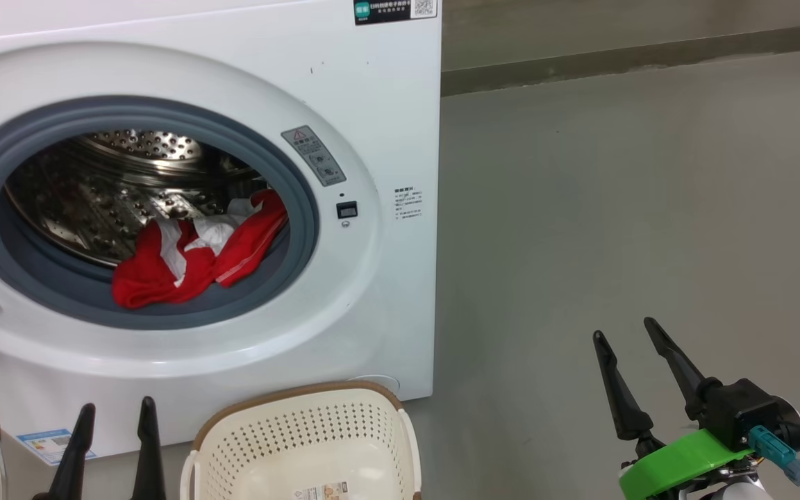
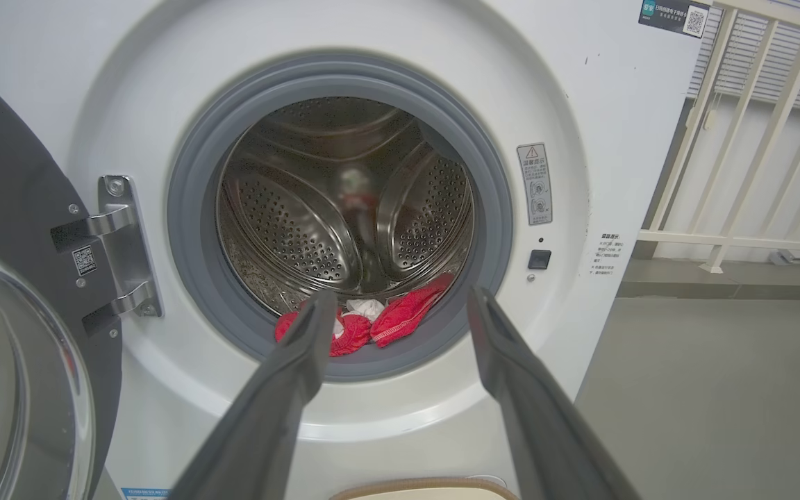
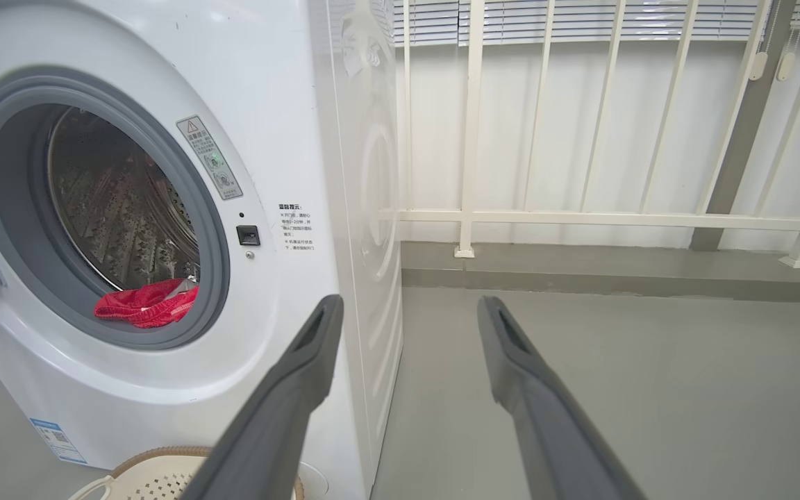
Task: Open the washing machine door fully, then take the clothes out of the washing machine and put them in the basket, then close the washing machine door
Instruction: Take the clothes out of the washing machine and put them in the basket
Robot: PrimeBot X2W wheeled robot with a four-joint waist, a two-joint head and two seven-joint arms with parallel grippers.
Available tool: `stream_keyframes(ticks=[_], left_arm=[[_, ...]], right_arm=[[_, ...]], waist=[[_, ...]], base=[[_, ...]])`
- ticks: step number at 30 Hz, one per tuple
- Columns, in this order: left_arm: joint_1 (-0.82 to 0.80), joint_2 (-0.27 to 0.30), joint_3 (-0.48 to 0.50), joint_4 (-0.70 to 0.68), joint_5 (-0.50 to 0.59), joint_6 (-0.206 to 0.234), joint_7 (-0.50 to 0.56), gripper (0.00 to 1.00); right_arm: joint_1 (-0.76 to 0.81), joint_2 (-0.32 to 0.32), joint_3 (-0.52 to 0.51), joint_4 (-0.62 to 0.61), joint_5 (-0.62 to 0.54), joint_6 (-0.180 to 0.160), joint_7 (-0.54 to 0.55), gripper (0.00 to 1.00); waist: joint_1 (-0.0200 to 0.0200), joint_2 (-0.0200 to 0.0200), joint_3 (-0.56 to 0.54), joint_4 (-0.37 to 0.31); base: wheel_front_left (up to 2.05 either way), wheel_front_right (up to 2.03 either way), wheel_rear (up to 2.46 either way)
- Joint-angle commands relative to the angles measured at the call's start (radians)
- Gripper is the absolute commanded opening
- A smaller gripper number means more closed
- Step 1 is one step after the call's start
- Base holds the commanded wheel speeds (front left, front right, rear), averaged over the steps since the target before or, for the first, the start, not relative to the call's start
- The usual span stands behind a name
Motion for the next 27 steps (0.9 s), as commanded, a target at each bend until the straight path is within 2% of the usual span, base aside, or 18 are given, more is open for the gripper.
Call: stream_keyframes(ticks=[1,18,24,27], left_arm=[[-0.029,0.009,0.042,-0.029,0.001,0.0,-0.012,1.0],[-0.055,-0.004,0.053,-0.024,0.005,-0.005,-0.012,1.0],[-0.094,-0.008,0.048,-0.016,0.008,-0.002,-0.012,1.0],[-0.158,-0.004,0.041,-0.006,0.009,0.0,-0.012,1.0]], right_arm=[[-0.021,-0.012,0.028,-0.027,0.0,0.003,-0.006,1.0],[-0.038,-0.017,0.039,-0.032,0.001,0.003,-0.006,1.0],[-0.048,-0.023,0.041,-0.039,0.004,0.003,-0.006,1.0],[-0.075,-0.03,0.043,-0.051,0.009,0.003,-0.006,1.0]], waist=[[0.0,-0.0001,0.002,0.001],[0.0,-0.0001,0.04,0.009],[0.0,-0.0001,0.078,0.02],[0.0,-0.0001,0.138,0.03]], base=[[0.0,0.0,0.0],[0.0,0.0,0.0],[0.0,0.0,0.0],[0.0,0.0,0.0]])
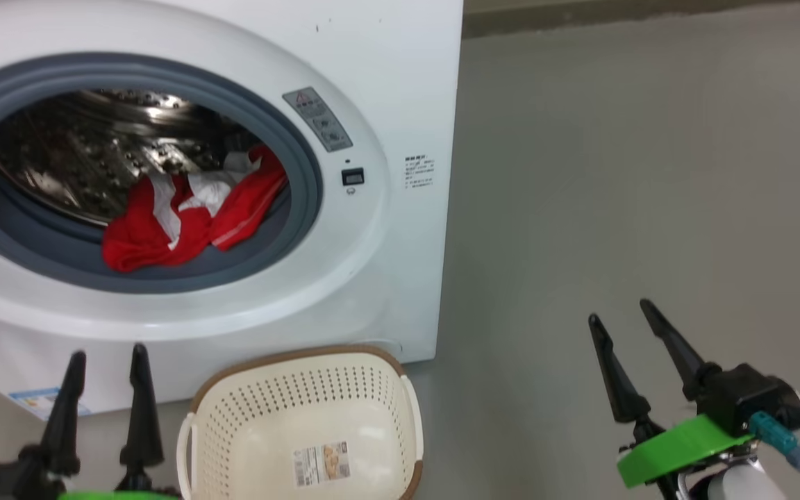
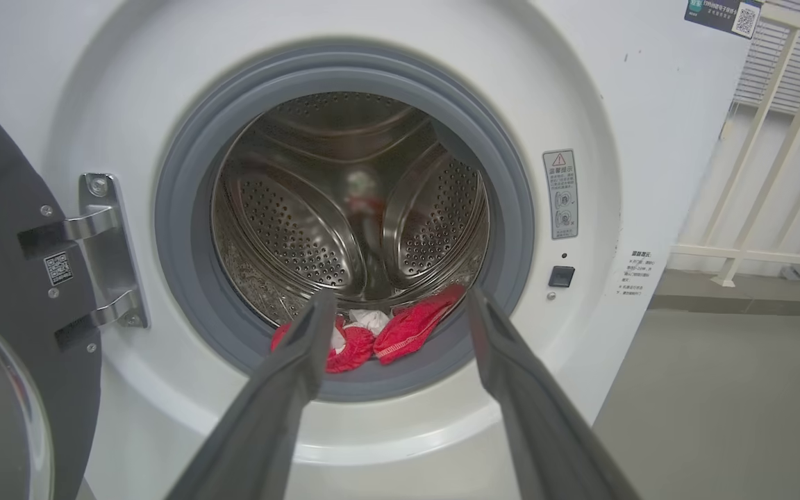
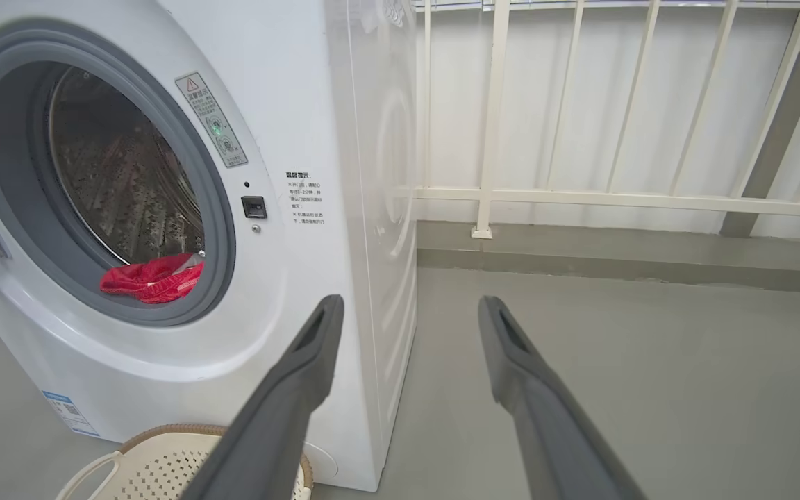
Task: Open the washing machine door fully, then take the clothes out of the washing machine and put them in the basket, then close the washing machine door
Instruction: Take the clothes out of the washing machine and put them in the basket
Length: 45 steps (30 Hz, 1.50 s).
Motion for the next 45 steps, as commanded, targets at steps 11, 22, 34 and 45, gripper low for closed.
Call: stream_keyframes(ticks=[11,22,34,45], left_arm=[[-0.257,0.026,0.009,0.041,0.014,0.011,-0.007,1.0],[-0.537,0.023,-0.002,0.168,-0.003,-0.003,-0.01,1.0],[-0.822,0.049,-0.007,0.4,-0.002,-0.012,-0.01,1.0],[-1.04,0.113,-0.049,0.671,0.025,-0.031,0.066,1.0]], right_arm=[[-0.126,-0.037,0.023,-0.071,0.014,0.003,-0.006,1.0],[-0.204,-0.068,0.03,-0.116,0.023,0.003,-0.006,1.0],[-0.246,-0.081,0.035,-0.13,0.031,0.003,-0.006,1.0],[-0.282,-0.08,0.054,-0.127,0.037,0.003,-0.006,1.0]], waist=[[0.0,0.0,0.221,0.035],[0.0,0.0,0.394,0.041],[0.0,0.0,0.512,0.029],[0.0,0.0,0.565,0.007]], base=[[0.0,0.0,0.0],[0.0,0.0,0.0],[0.0,0.0,0.0],[0.0,0.0,0.0]])
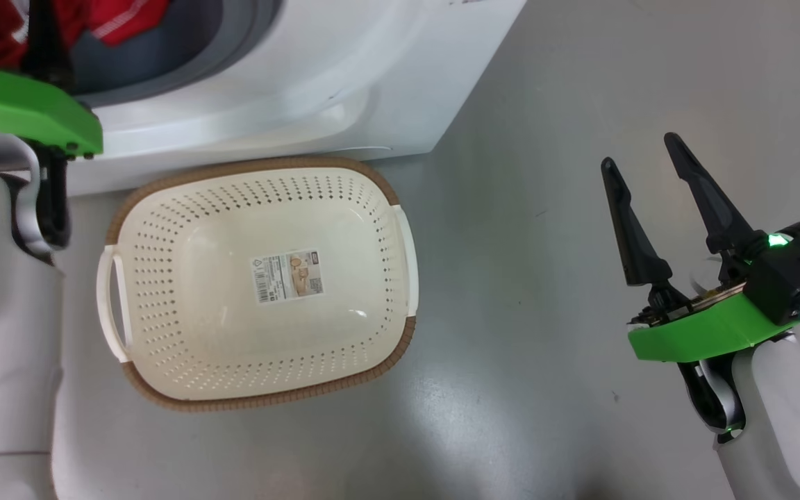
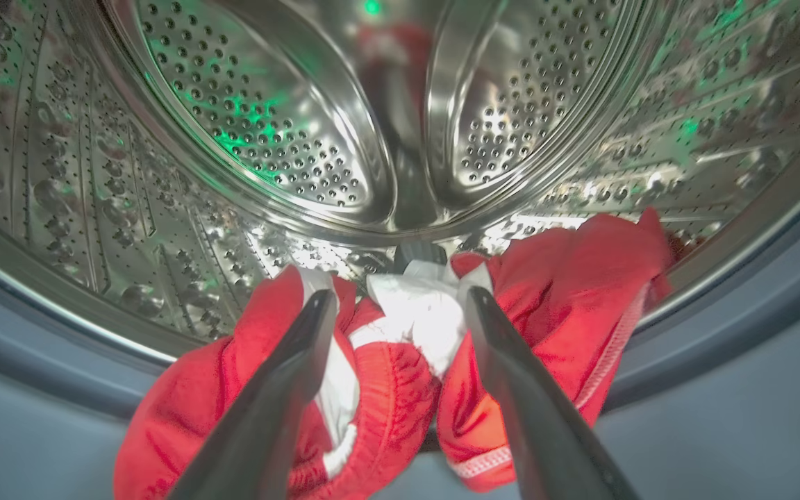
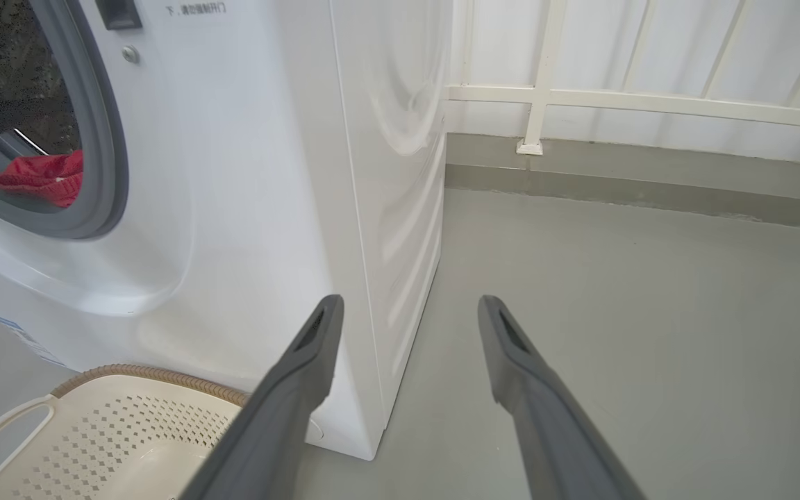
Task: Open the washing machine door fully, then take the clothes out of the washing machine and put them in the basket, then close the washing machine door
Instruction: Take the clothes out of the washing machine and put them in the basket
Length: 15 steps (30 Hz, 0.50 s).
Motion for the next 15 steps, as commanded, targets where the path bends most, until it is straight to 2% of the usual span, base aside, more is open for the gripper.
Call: stream_keyframes(ticks=[1,15], left_arm=[[-0.038,0.065,-0.002,0.029,0.029,-0.006,0.029,1.0],[-0.128,0.159,-0.084,0.253,0.102,0.003,0.217,1.0]], right_arm=[[-0.002,-0.005,0.024,-0.019,0.01,0.003,-0.006,1.0],[0.0,0.013,0.037,-0.003,0.034,0.003,-0.006,1.0]], waist=[[-0.0001,-0.0001,0.011,-0.011],[-0.0001,-0.0001,0.023,-0.063]], base=[[0.0,0.0,0.0],[0.0,0.0,0.0]])
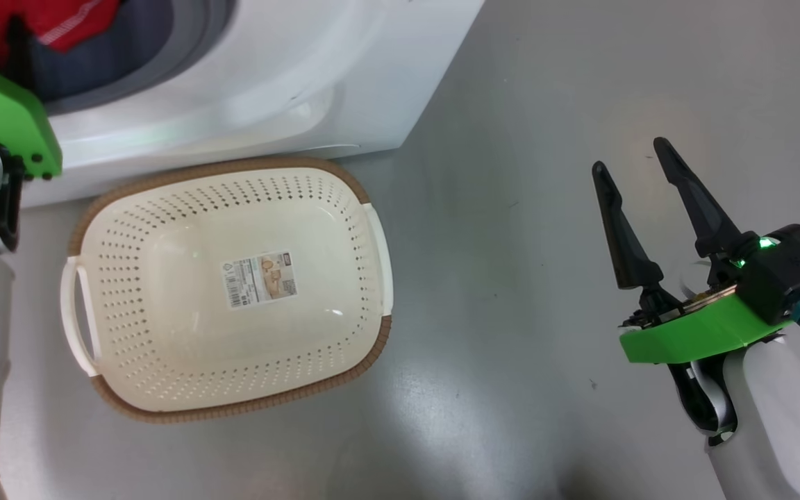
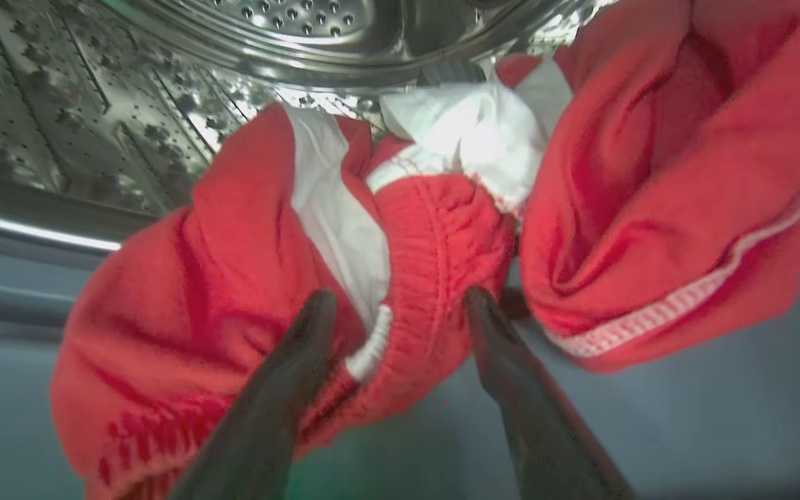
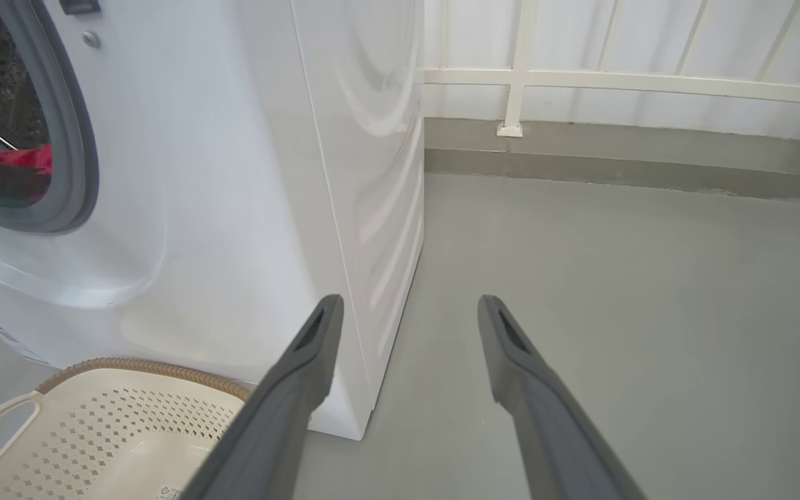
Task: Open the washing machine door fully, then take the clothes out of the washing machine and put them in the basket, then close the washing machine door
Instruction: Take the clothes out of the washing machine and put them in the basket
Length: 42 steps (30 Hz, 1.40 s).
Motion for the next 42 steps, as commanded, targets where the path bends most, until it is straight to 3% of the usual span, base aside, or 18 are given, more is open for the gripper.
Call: stream_keyframes(ticks=[1,10,11,12,24,35,42], left_arm=[[-0.016,0.06,0.011,-0.006,0.01,0.004,0.014,1.0],[-0.051,0.1,-0.023,0.038,0.044,0.044,0.085,1.0],[-0.054,0.102,-0.023,0.04,0.044,0.047,0.087,0.44],[-0.057,0.103,-0.023,0.041,0.044,0.054,0.086,0.0],[-0.031,0.092,0.003,-0.002,0.012,0.115,-0.044,0.0],[0.043,0.077,0.038,-0.074,-0.035,0.118,-0.22,0.0],[0.121,0.074,0.048,-0.173,-0.049,0.096,-0.27,0.0]], right_arm=[[0.007,0.005,0.02,-0.019,0.01,0.003,-0.006,1.0],[-0.007,0.021,0.033,-0.018,0.024,0.003,-0.006,1.0],[-0.008,0.022,0.033,-0.018,0.025,0.003,-0.006,1.0],[-0.01,0.023,0.034,-0.018,0.027,0.003,-0.006,1.0],[-0.014,0.02,0.037,-0.003,0.035,0.003,-0.006,1.0],[-0.007,0.016,0.047,0.009,0.032,0.003,-0.006,1.0],[0.007,0.017,0.053,0.015,0.031,0.003,-0.006,1.0]], waist=[[-0.0001,0.0,0.006,-0.008],[-0.0001,0.0,0.035,-0.035],[-0.0001,0.0,0.038,-0.037],[-0.0001,0.0,0.039,-0.038],[-0.0001,0.0,0.015,-0.026],[-0.0001,0.0,-0.04,0.002],[-0.0001,0.0,-0.088,0.011]], base=[[0.0,0.0,0.0],[0.0,0.0,0.0],[0.0,0.0,0.0],[0.0,0.0,0.0],[0.0,0.0,0.0],[0.0,0.0,0.0],[0.0,0.0,0.0]])
